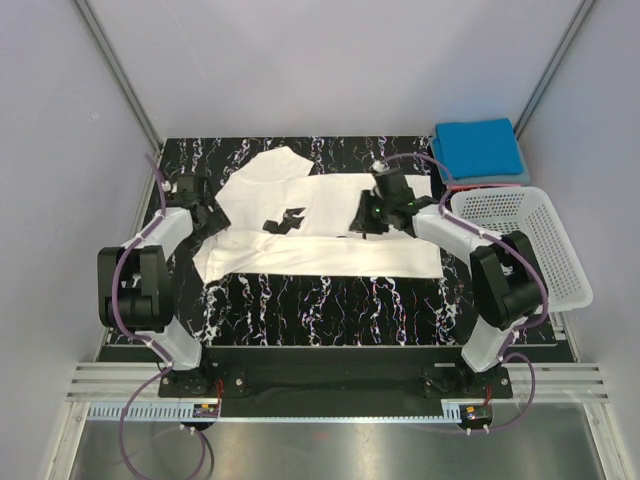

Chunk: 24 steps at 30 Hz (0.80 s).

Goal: Fold and stack the t-shirts
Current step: Fold the tshirt

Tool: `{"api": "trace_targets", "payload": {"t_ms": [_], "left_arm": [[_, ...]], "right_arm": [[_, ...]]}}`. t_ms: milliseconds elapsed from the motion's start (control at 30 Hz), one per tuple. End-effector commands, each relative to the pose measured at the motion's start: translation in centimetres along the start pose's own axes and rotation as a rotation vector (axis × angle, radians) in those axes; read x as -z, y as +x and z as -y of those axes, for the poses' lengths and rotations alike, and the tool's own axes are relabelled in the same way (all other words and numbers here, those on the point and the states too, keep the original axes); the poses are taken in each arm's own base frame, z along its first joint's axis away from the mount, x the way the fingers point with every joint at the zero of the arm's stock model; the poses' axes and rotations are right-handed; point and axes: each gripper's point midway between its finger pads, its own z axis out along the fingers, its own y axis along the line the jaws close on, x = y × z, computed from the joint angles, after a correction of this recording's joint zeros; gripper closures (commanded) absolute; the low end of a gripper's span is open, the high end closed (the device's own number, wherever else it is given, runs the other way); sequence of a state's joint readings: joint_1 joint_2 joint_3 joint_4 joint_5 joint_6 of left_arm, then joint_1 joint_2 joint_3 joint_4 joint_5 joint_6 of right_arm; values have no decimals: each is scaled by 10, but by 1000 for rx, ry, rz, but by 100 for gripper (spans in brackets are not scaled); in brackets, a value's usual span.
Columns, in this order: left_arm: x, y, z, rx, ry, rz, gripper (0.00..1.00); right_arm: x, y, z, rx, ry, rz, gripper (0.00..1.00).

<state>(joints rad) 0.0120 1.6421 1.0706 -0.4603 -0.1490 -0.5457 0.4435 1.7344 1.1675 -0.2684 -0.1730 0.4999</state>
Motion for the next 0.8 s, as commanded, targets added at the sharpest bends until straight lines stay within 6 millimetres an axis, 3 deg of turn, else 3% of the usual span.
{"api": "trace_targets", "payload": {"t_ms": [0, 33, 100, 133, 200, 267, 300, 367, 400, 433, 500, 767], "left_arm": [[-5, -17, 7, 32, 82, 11, 24], [-5, -19, 11, 30, 112, 17, 24], [-9, -22, 16, 28, 134, 24, 25], [-11, -22, 17, 25, 133, 18, 25], [-17, -23, 14, 24, 123, 6, 27], [-20, -24, 12, 25, 121, 0, 29], [-22, -24, 11, 19, 115, 2, 30], [-24, -28, 8, 14, 107, 11, 32], [-26, -28, 9, 2, 109, 9, 32], [-27, -30, 9, -6, 111, 9, 33], [-29, -31, 11, -29, 113, 5, 35], [-29, -40, 22, -36, 170, 38, 39]], "right_arm": [[-5, -34, -84, 184, -236, 85, 66], [-22, -18, -86, 154, -219, 16, 64], [-27, -26, -111, 67, -257, 2, 59], [-44, -17, -111, 30, -246, -33, 58], [-50, -18, -136, -37, -275, -41, 56], [-69, -7, -138, -70, -218, -57, 55], [-70, -5, -156, -97, -226, -58, 55], [-86, 10, -152, -151, -162, -95, 56], [-87, 14, -164, -196, -155, -106, 57], [-95, 28, -155, -224, -100, -143, 57], [-98, 44, -166, -291, -94, -178, 57], [-109, 72, -195, -377, -89, -182, 57]]}}
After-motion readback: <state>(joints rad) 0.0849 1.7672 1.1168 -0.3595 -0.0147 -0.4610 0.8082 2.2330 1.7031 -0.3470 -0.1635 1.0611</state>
